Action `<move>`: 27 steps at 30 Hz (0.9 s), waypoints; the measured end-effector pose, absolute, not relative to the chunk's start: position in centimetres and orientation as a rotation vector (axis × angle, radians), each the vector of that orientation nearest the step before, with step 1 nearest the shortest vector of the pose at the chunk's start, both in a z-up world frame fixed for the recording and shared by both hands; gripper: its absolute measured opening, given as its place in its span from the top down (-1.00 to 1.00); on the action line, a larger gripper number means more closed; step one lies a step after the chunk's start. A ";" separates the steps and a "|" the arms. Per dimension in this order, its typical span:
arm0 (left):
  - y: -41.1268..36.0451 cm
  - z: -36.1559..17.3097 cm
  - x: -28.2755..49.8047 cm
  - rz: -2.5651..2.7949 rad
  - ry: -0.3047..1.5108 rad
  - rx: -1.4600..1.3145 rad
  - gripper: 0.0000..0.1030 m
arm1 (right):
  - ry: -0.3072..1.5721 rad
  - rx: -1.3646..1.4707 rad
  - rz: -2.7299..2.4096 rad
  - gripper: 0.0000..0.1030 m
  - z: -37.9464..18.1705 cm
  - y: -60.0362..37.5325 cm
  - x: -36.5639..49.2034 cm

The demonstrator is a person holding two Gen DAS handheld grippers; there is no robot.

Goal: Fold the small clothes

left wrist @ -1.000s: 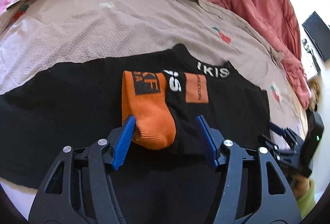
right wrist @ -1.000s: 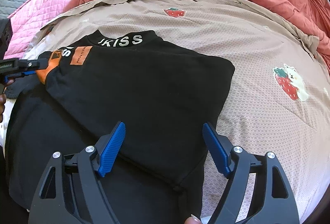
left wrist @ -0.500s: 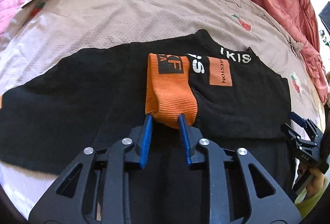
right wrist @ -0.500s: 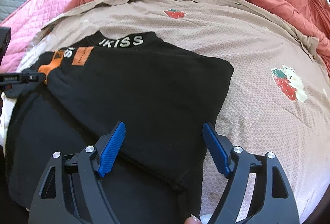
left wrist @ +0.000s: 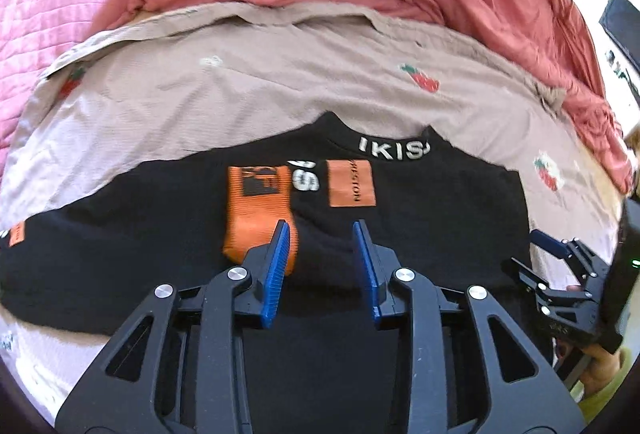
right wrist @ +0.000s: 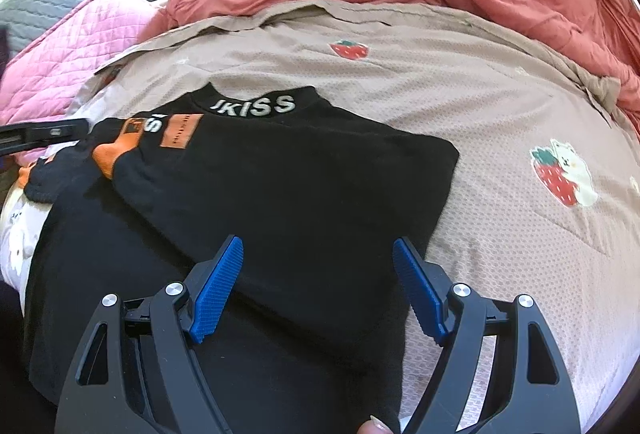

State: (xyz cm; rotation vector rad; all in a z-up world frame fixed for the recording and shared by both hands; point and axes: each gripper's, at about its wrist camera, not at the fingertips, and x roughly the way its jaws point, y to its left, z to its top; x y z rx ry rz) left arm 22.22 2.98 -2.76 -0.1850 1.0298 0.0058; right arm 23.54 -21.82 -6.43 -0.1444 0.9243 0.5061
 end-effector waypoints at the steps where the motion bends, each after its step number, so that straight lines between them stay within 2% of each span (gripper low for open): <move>1: 2.8 -3.3 22.4 0.009 1.046 -0.175 0.43 | 0.920 -0.146 0.512 -0.48 -6.4 -21.7 23.4; 9: 4.7 -8.5 23.0 0.109 1.192 -0.196 0.36 | 0.943 -0.165 0.527 -0.48 -6.9 -20.8 23.3; 13: 5.6 -8.9 22.3 0.085 1.169 -0.245 0.36 | 1.040 -0.179 0.477 -0.48 -8.9 -21.2 24.2; 17: 5.6 -8.5 21.8 0.075 1.148 -0.237 0.35 | 1.030 -0.183 0.480 -0.49 -8.9 -21.1 24.0; 18: 5.6 -8.2 21.4 0.075 1.132 -0.246 0.33 | 1.027 -0.181 0.486 -0.56 -8.9 -21.1 23.9; 20: 5.6 -7.5 20.5 0.080 1.106 -0.248 0.13 | 1.023 -0.173 0.489 -0.58 -8.9 -21.1 23.8; 24: 5.3 -6.5 19.2 0.090 1.083 -0.241 0.00 | 0.993 -0.167 0.507 -0.62 -8.3 -21.0 23.5; 27: 5.3 -5.5 18.4 0.097 1.060 -0.250 -0.19 | 0.963 -0.166 0.518 -0.69 -7.6 -20.9 23.1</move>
